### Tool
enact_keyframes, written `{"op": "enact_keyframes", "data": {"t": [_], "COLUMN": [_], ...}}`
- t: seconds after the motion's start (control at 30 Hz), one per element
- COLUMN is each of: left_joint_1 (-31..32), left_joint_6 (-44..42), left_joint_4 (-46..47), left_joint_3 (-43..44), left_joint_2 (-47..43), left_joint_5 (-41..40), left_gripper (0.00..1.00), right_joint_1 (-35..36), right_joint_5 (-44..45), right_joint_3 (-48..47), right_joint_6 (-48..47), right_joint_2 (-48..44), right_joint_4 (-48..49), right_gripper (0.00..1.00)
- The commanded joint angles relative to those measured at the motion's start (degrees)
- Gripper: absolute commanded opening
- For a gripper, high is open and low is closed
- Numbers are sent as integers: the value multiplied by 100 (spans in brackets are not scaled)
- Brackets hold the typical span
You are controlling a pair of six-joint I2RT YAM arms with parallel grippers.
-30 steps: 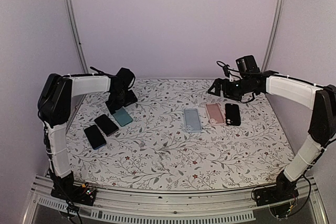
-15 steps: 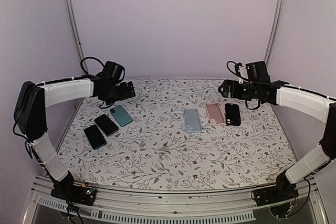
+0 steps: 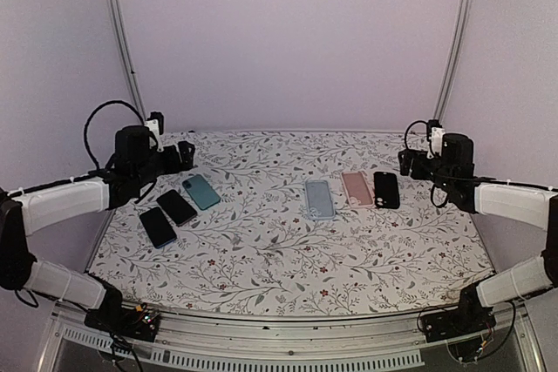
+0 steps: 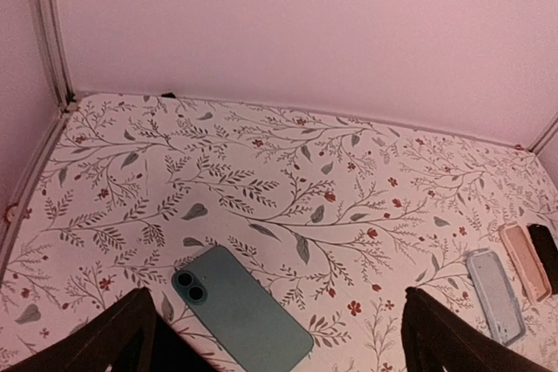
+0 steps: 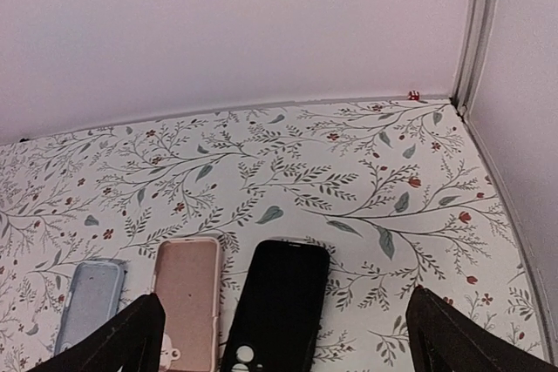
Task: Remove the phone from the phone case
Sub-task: Reset both arms
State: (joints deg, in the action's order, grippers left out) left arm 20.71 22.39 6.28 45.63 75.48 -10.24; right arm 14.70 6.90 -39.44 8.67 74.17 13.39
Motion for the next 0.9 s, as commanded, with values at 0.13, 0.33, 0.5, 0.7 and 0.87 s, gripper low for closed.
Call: {"op": "enact_keyframes", "data": {"t": [0.13, 0.33, 0.5, 0.7, 0.87], "left_joint_1": [-580, -966, -1285, -1571, -1671], "left_joint_6": [-1698, -2013, -1922, -1811, -2216], "left_joint_4": [2268, 2823, 3602, 5122, 6213], "left_joint_3": [-1471, -1967, -2435, -3118, -3370], "left_joint_2": [-788, -594, -345, -57, 337], "left_joint_5": [-457, -899, -1078, -1211, -692], "left_gripper": [99, 99, 99, 99, 99], "right_joint_1": [-921, -1278, -1423, -1430, -1426], "right_joint_5": [-277, -268, -244, -329, -962], "right_joint_3": [813, 1145, 1451, 2426, 2609], "right_joint_6": [-47, -481, -805, -805, -1154], "right_joint_2": [215, 430, 610, 1115, 1374], "right_joint_4": [1890, 2943, 3612, 5642, 6169], "right_gripper": [99, 99, 99, 99, 99]}}
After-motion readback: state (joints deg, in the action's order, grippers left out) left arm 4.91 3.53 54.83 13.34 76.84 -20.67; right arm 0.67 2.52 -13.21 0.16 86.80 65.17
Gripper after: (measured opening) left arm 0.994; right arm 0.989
